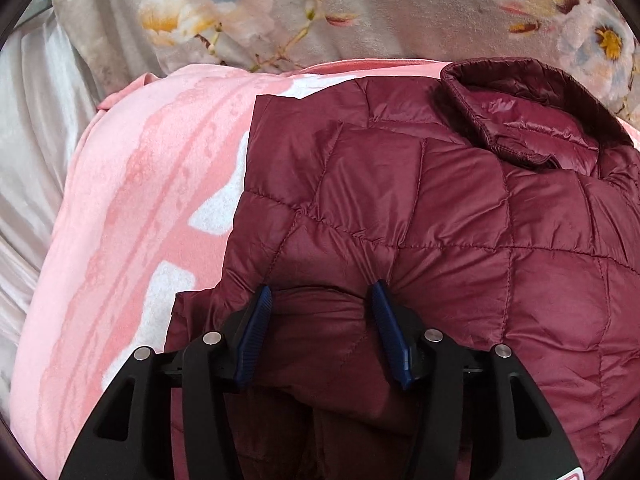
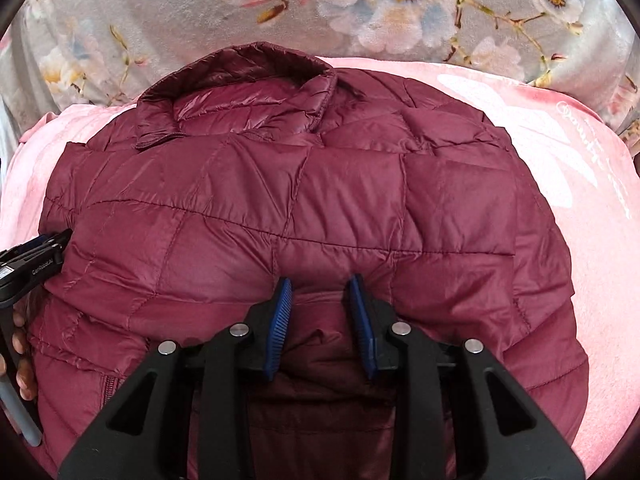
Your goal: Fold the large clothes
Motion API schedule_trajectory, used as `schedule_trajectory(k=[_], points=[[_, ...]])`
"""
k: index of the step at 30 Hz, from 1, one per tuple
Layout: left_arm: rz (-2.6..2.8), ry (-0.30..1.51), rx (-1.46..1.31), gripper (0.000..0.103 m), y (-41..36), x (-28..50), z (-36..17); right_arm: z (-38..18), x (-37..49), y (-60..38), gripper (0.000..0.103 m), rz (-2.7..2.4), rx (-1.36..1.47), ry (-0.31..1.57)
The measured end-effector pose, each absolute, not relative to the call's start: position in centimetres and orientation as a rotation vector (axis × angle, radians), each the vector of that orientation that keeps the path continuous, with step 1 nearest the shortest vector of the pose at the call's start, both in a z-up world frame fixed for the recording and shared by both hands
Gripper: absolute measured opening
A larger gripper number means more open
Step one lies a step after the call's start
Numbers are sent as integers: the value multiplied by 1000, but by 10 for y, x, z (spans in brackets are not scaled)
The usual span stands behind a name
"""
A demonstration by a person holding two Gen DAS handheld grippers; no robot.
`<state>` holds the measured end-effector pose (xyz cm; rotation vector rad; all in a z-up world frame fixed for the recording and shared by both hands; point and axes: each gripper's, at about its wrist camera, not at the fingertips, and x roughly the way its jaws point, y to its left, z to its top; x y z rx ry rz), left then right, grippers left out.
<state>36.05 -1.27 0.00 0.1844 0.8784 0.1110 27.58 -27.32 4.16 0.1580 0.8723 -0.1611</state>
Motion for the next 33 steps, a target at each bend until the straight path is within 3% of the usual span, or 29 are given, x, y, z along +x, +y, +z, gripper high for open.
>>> schedule_trajectory(k=[13, 19, 22, 24, 33], points=[[130, 873, 214, 53, -19, 356, 0, 39, 274, -273, 30, -155, 171, 869], [8, 956, 56, 56, 8, 361, 27, 69, 269, -296, 43, -42, 326, 817], [-64, 941, -66, 60, 13, 375, 57, 94, 287, -318, 57, -12, 423, 760], [-128, 954, -134, 66, 6, 391, 70, 96, 305, -327, 57, 22, 494, 760], [-260, 1099, -282, 64, -51, 468, 43, 50, 393, -339, 58, 15, 668, 870]])
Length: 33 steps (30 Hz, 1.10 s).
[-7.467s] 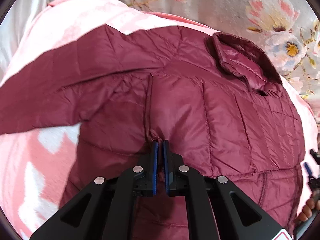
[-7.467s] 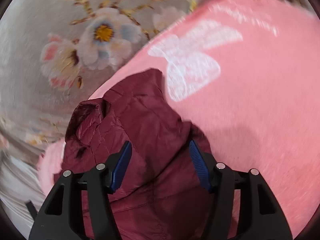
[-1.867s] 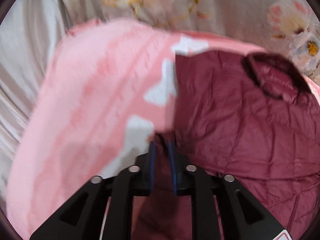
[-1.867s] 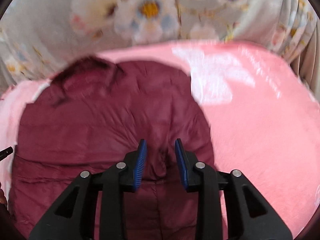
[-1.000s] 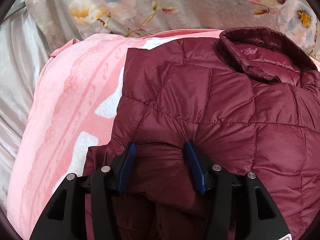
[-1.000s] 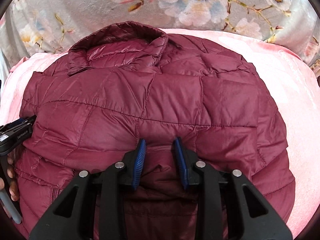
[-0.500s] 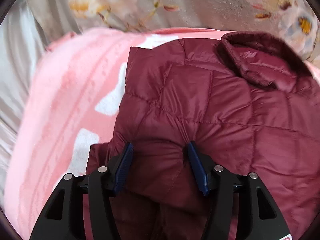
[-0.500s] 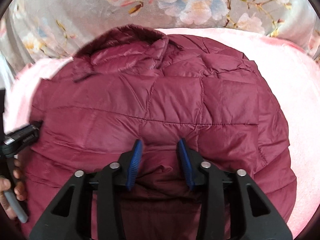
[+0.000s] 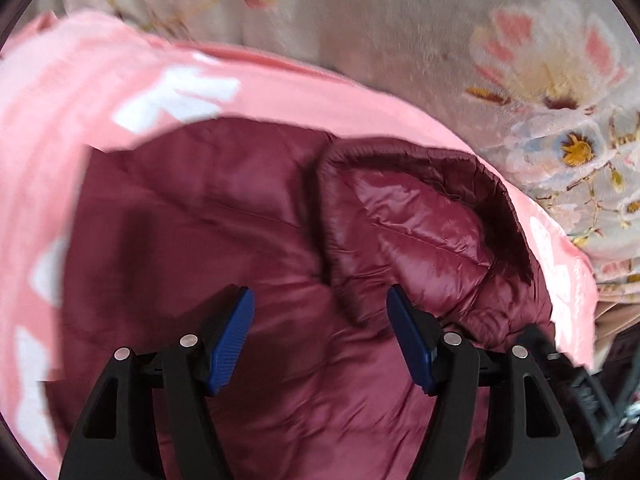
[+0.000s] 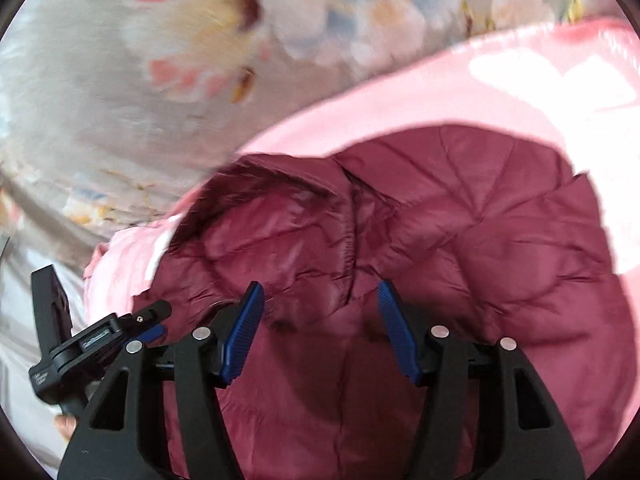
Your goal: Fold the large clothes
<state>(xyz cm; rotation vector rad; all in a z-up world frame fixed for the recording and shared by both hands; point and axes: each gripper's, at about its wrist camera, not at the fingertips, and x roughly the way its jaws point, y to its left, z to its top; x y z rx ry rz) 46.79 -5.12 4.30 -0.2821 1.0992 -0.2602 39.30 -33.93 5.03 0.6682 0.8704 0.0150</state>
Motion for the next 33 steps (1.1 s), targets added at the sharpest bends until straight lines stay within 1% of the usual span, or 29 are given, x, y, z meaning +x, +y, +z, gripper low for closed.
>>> schedule_trajectory(k=[1, 2, 3, 4, 5, 7, 9, 11, 12, 16, 18, 23, 24, 26, 29, 33], points=[[-265, 1114, -289, 61, -57, 472, 37, 46, 396, -335, 58, 25, 667, 885], [-266, 1118, -281, 45, -62, 473, 35, 44, 400, -330, 55, 41, 649, 901], [-275, 1121, -263, 19, -67, 475, 34, 46, 405, -322, 38, 83, 619, 912], [-298, 1126, -243, 10, -72, 475, 33, 51, 406, -318, 15, 121, 611, 899], [-306, 1122, -233, 6, -75, 475, 36, 59, 403, -316, 10, 151, 618, 858], [-329, 1072, -240, 5, -75, 472, 46, 85, 391, -317, 6, 208, 632, 728], [-334, 1027, -245, 5, -71, 469, 56, 98, 381, -316, 6, 207, 599, 672], [-318, 1008, -203, 5, -70, 466, 53, 90, 382, -311, 6, 135, 491, 715], [-301, 1010, -167, 5, -70, 464, 47, 77, 383, -308, 6, 88, 429, 762], [-270, 1023, -101, 5, -72, 460, 12, 38, 384, -308, 6, 30, 384, 861], [-271, 983, -83, 6, -72, 454, 8, 28, 383, -310, 6, 35, 395, 870], [-239, 914, 19, 9, -86, 443, 4, 28, 381, -306, 5, 23, 349, 868], [-236, 912, 24, 11, -87, 442, 5, 28, 380, -309, 5, 29, 368, 867], [-219, 894, 33, 17, -83, 437, 9, 33, 372, -312, 7, 28, 396, 867], [-259, 905, 40, 18, -68, 424, 25, 50, 354, -322, 11, 13, 396, 859], [-247, 854, 25, 18, -51, 438, 72, 105, 362, -330, 11, -4, 365, 747]])
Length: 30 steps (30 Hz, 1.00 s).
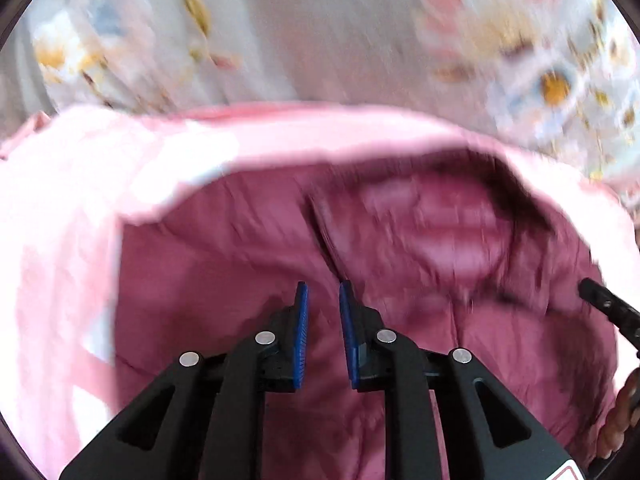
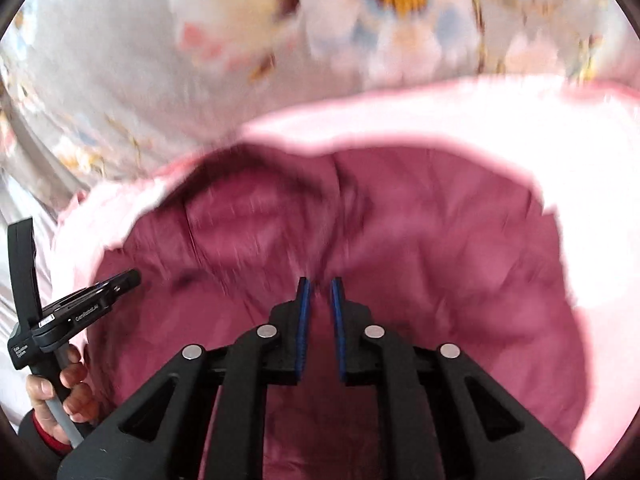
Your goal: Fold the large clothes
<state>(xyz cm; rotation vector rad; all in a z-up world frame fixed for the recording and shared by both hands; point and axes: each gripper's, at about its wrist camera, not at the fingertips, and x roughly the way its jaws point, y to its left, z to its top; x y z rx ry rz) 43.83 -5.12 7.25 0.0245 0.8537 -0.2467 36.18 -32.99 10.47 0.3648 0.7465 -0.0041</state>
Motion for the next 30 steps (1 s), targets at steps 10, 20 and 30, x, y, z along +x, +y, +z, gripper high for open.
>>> schedule_trajectory(k=[10, 20, 30], points=[[-165, 1001, -245, 22, -71, 547, 76, 99, 481, -313, 11, -73, 321, 788], [-191, 888, 33, 26, -79, 516, 16, 42, 457, -302, 8, -46, 148, 805], [-170, 829, 85, 26, -86, 510, 12, 34, 456, -305, 8, -37, 172, 787]])
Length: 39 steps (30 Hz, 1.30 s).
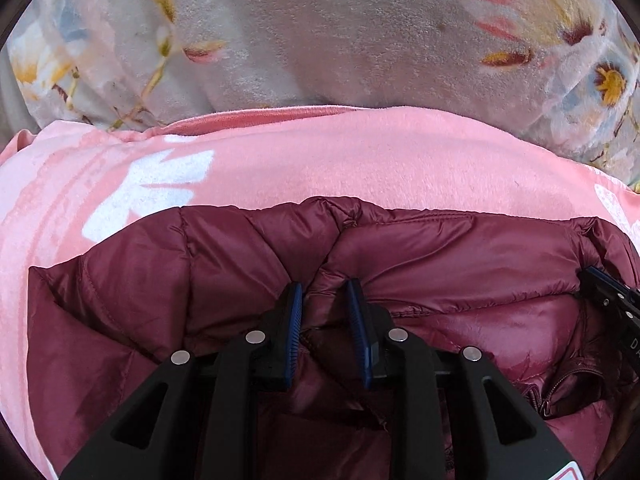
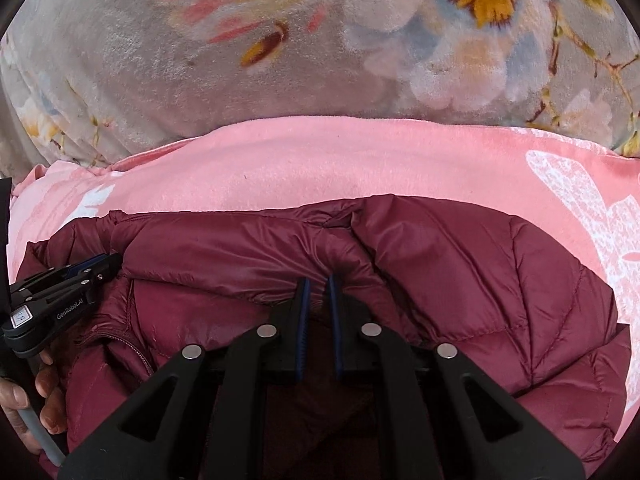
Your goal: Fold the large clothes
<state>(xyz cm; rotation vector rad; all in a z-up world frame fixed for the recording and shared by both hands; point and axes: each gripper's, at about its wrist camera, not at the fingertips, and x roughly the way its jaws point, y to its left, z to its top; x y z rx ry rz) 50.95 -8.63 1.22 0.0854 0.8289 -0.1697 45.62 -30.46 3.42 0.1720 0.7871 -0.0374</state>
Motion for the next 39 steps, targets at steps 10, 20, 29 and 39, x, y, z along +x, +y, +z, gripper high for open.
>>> schedule_trajectory(k=[10, 20, 29, 39], points=[[-150, 820, 127, 26, -93, 506, 13, 35, 456, -304, 8, -36, 164, 785], [-100, 809, 153, 40, -96, 506, 15, 33, 457, -310, 8, -15, 221, 792], [-95, 888, 24, 65, 5, 400, 45, 70, 279, -339, 37, -59, 214, 818], [-80, 981, 18, 68, 61, 285, 25, 51, 129, -353, 50, -167, 305, 868]])
